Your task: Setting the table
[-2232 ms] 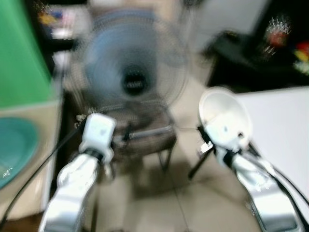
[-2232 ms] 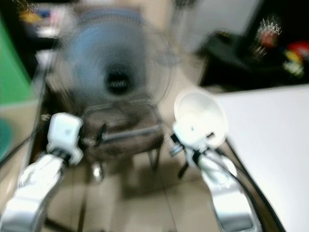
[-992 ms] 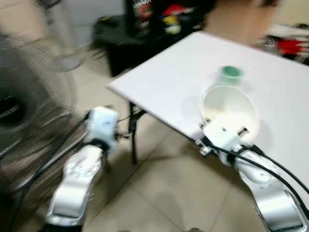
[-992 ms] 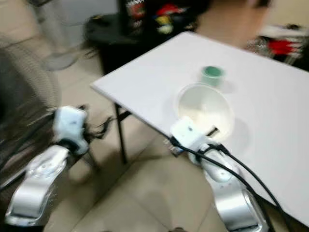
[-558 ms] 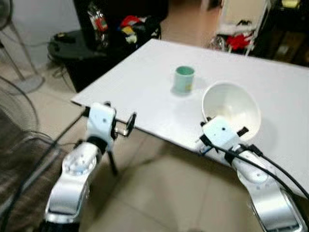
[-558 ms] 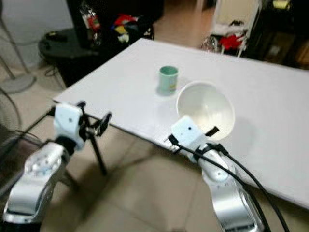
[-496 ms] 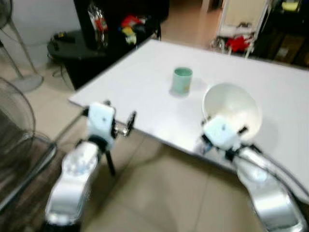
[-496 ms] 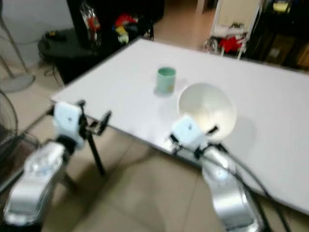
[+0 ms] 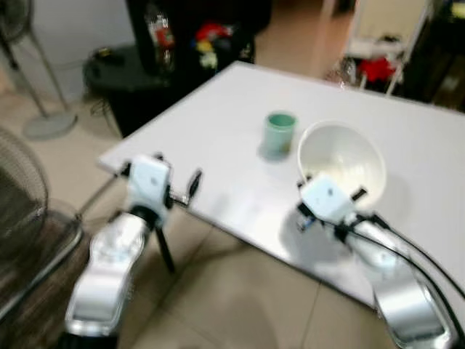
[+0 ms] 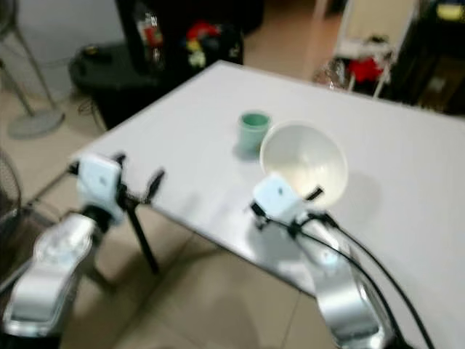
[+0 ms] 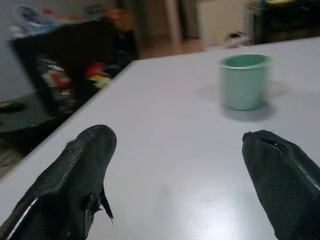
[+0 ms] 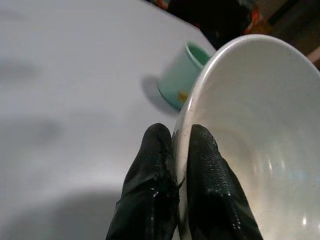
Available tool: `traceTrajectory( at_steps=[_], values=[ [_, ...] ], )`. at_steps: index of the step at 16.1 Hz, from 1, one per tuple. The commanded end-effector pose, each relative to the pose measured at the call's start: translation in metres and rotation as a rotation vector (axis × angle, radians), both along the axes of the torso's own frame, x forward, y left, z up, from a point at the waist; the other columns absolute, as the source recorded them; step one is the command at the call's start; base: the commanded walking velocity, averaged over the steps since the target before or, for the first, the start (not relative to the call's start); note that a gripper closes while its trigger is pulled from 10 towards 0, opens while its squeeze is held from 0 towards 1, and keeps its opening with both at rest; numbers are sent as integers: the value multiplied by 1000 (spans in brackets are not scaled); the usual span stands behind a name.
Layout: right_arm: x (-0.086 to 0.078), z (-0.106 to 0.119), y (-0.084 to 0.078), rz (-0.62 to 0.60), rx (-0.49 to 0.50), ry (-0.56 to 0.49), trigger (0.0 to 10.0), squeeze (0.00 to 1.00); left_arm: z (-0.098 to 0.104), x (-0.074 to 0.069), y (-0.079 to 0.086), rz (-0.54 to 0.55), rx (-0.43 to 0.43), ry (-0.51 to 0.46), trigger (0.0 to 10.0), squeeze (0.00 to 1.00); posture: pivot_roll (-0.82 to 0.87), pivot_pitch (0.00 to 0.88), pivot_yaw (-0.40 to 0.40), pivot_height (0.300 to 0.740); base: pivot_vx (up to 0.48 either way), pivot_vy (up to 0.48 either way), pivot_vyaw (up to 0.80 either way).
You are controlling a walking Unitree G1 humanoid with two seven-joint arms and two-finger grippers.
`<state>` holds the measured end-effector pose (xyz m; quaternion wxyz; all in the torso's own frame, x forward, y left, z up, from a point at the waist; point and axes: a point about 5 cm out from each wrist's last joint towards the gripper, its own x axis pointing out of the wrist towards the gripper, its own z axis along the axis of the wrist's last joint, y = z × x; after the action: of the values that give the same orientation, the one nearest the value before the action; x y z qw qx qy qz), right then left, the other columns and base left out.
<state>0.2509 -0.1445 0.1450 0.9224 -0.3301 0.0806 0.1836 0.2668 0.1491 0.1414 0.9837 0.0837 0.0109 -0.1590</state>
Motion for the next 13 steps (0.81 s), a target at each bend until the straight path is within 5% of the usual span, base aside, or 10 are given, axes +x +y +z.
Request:
traceTrajectory(
  at_steps=[1,6,13],
  values=[
    [1,9,2,13,14,-35,10000,0,5,2,5,7,21,-16,10000,0,30,0,51,740,307,0,-800],
    [3,9,1,9,5,-27,10000,0,5,6,4,-29,36,-7,10000,0,18,0,78,740,294,0,-800],
    [15,4,9,129,-63,26,10000,0,6,7,8,-25,49,-6,10000,0,35,0,63,740,283,0,0]
  ],
)
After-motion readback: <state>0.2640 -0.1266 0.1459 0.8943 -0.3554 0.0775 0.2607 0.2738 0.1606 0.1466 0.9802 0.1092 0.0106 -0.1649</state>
